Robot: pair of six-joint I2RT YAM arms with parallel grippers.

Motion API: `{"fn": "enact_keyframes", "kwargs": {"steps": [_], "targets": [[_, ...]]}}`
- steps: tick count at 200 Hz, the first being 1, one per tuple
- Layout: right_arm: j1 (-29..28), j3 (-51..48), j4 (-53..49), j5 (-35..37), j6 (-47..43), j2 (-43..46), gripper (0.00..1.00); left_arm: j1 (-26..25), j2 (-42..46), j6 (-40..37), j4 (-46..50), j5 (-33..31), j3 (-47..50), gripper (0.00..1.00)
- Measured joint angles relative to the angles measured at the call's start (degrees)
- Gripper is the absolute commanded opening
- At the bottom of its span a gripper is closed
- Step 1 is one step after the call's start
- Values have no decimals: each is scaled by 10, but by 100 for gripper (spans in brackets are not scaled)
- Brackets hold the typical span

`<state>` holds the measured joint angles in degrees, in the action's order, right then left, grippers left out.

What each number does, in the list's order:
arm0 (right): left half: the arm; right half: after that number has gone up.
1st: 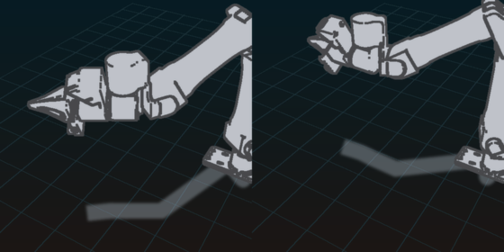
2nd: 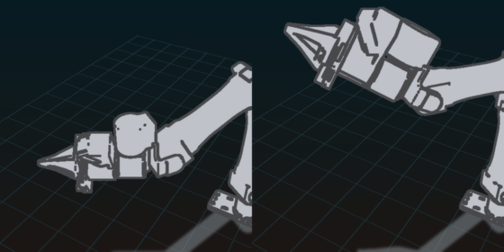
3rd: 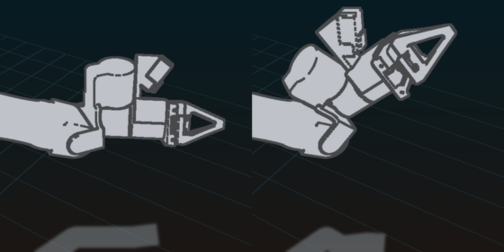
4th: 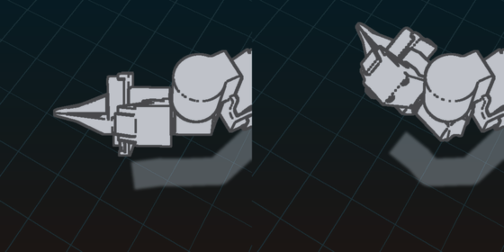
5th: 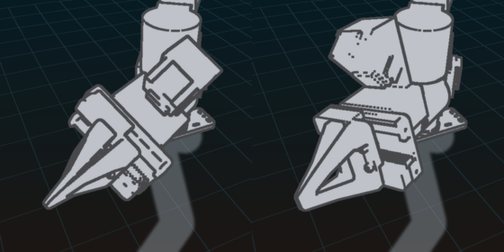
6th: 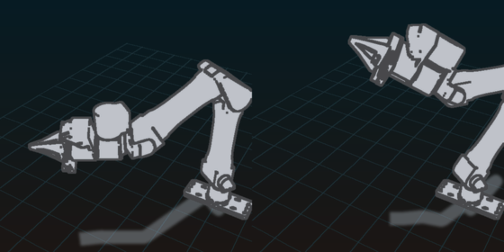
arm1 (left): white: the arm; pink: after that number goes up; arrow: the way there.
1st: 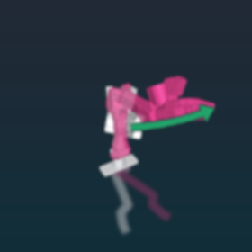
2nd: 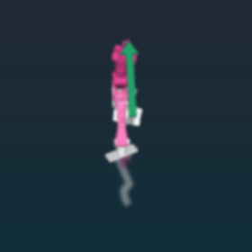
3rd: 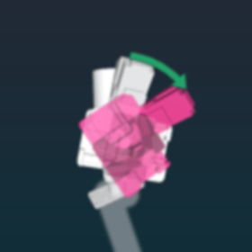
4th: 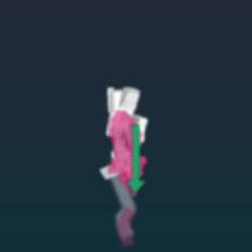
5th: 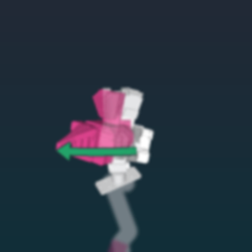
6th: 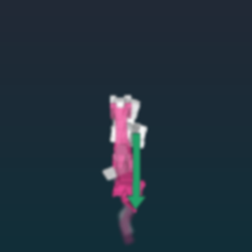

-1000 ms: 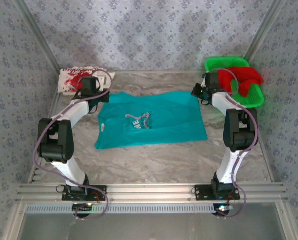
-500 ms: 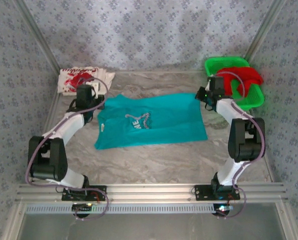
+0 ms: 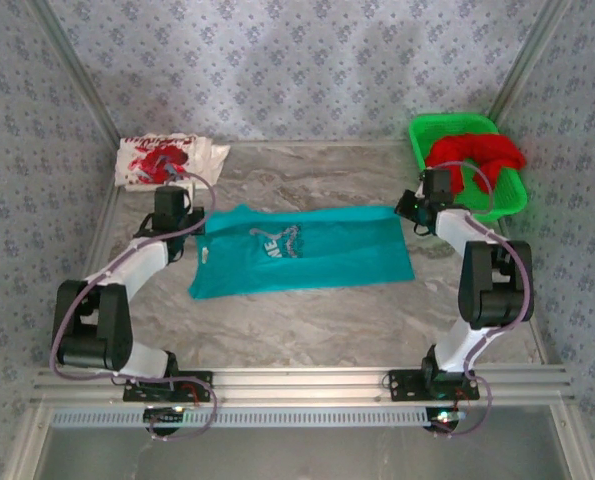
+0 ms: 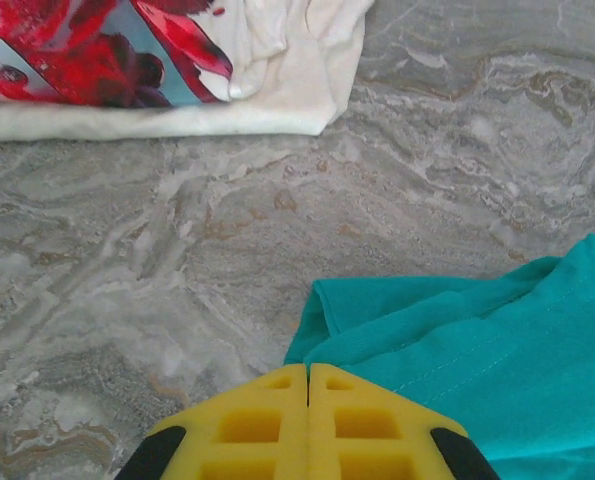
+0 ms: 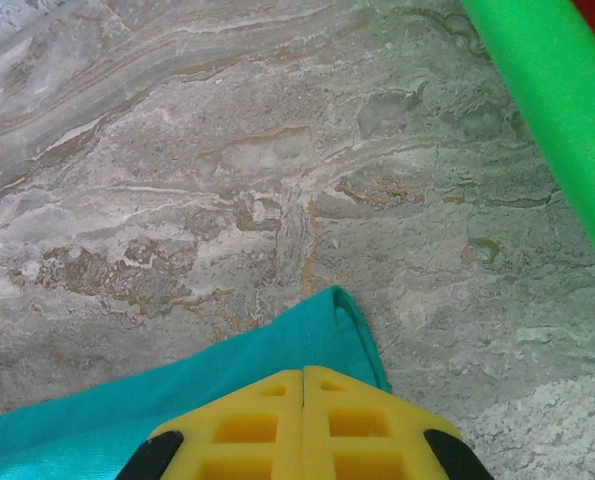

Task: Fold and stack the t-shirts

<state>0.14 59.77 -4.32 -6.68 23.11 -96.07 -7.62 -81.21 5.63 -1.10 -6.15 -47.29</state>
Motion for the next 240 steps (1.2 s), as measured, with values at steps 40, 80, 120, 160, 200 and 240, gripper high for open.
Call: {"fn": "enact_keyframes", "kwargs": {"steps": [40, 80, 120, 160, 200, 240], "targets": [[4, 0, -3, 3, 0, 26, 0, 0, 31, 2, 0, 0, 0, 0], [5, 0, -1, 0, 0, 16, 0, 1, 32, 14, 6, 10, 9, 0], [5, 35, -6, -6, 0, -55, 0, 1, 26, 16, 15, 14, 21, 0], [3, 159, -6, -13, -5, -121, 0, 1, -31, 15, 17, 14, -34, 0], [-6, 279, -3, -24, -20, -165, 0, 1, -52, 12, 12, 14, -96, 0], [-8, 292, 4, -28, -26, -187, 0, 1, -55, 9, 10, 14, -103, 0]]}}
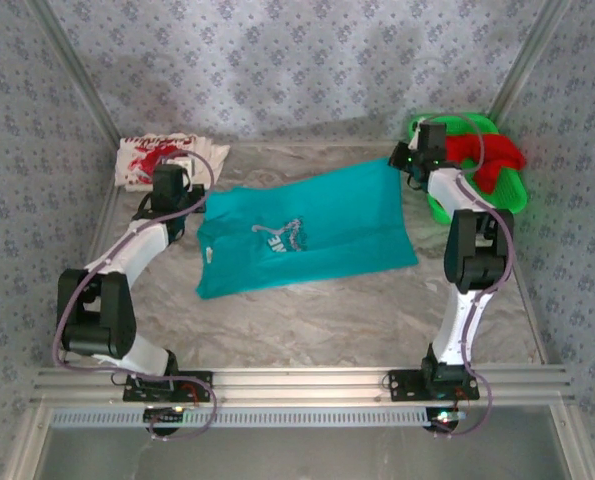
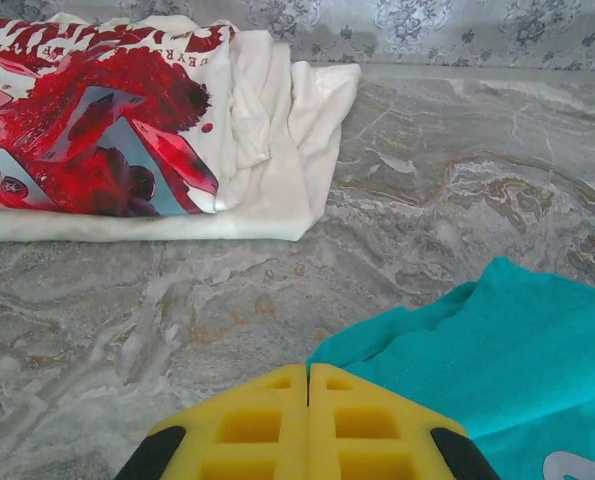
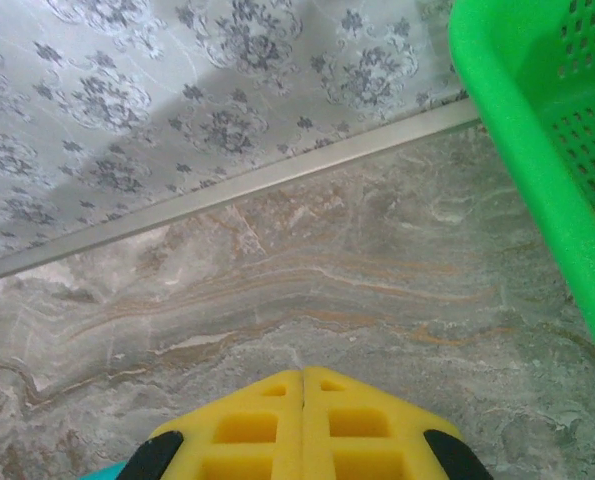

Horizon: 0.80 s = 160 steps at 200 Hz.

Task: Fold and stack the t-shirts

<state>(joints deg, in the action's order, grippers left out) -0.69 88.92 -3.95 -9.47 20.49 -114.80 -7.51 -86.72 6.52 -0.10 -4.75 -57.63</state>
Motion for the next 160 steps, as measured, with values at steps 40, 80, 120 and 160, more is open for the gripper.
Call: {"fn": "enact_keyframes", "kwargs": {"steps": [40, 80, 120, 160], "targets": [[0, -52, 15, 0, -4, -13, 0, 0, -5, 0, -1, 0, 24, 0], [3, -71, 17, 0, -4, -21, 0, 0, -4, 2, 1, 4, 39, 0], [11, -73, 20, -5, 17, -21, 0, -4, 28, 16, 7, 11, 60, 0], [17, -78, 21, -15, 42, -24, 0, -19, 55, 39, 21, 20, 97, 0]]}}
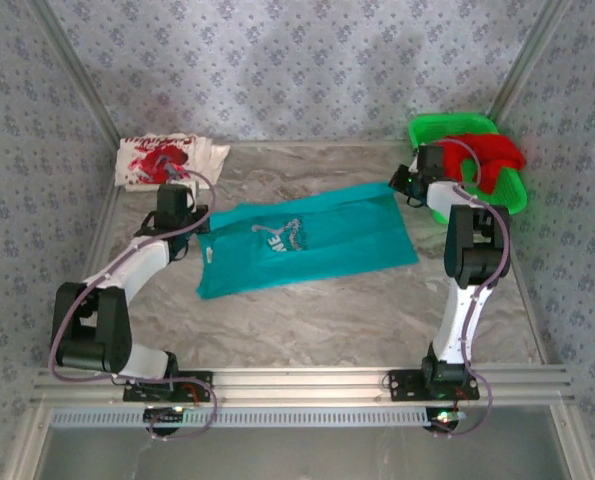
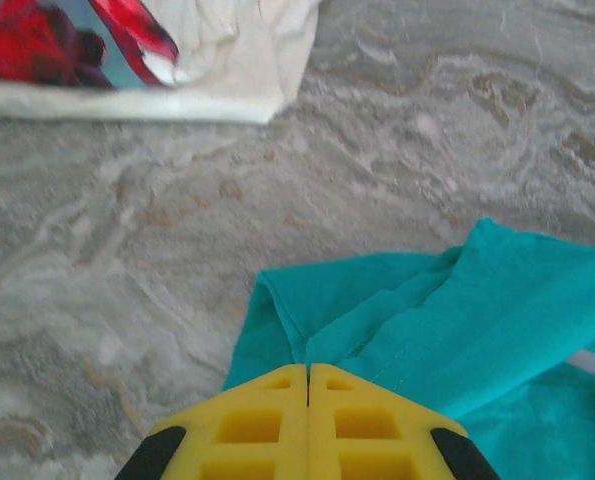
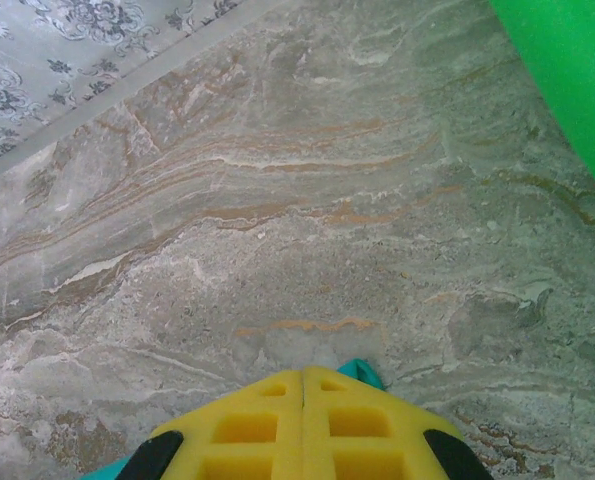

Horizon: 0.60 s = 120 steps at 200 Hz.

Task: Fold and stack the t-shirts

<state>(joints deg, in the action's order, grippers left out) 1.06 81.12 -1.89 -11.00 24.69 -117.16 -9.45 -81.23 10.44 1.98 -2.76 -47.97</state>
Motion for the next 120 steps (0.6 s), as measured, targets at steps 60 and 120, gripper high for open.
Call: {"fn": "enact_keyframes", "kwargs": {"steps": [60, 120], "targets": [[2, -13, 1, -4, 15, -2, 0, -8, 17, 16, 32, 2, 30, 0], [4, -64, 8, -5, 17, 25, 0, -12, 20, 24, 41, 2, 35, 0]]}}
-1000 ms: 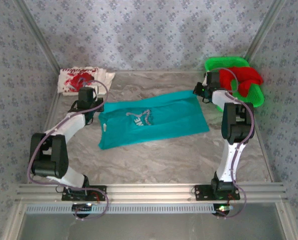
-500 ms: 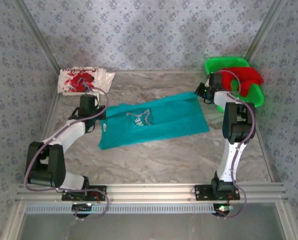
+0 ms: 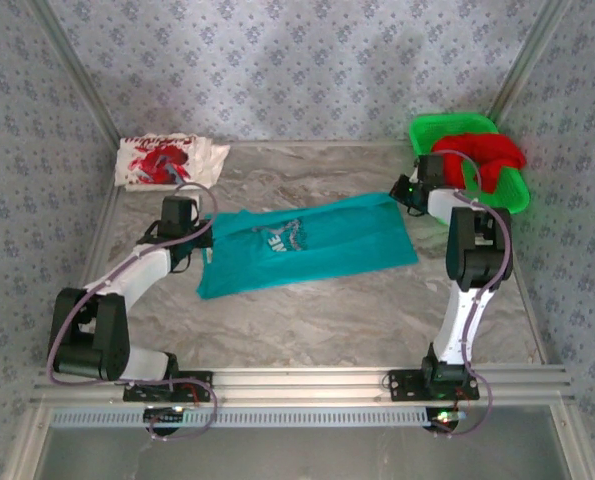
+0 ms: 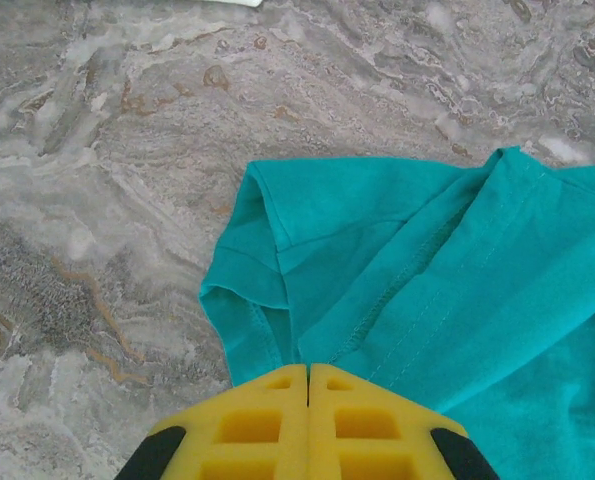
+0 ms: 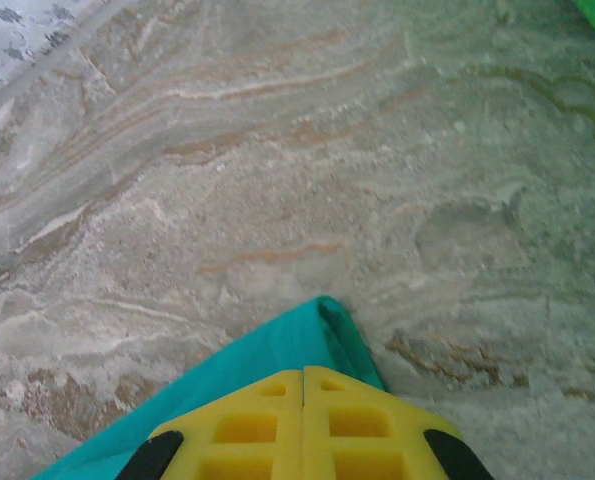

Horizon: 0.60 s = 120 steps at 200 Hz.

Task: Fold and stack the t-shirts

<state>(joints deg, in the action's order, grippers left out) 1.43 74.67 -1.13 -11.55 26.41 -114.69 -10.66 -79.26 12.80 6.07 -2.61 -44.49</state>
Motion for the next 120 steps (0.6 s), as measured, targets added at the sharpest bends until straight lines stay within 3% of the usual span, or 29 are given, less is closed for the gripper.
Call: {"fn": "enact_keyframes", "kwargs": {"steps": [112, 120], "targets": [[0, -47, -9, 12, 0, 66, 0, 0, 1, 11, 0, -18, 11, 0], [0, -50, -11, 13, 0, 67, 5, 0, 1, 13, 0, -20, 11, 9]]}}
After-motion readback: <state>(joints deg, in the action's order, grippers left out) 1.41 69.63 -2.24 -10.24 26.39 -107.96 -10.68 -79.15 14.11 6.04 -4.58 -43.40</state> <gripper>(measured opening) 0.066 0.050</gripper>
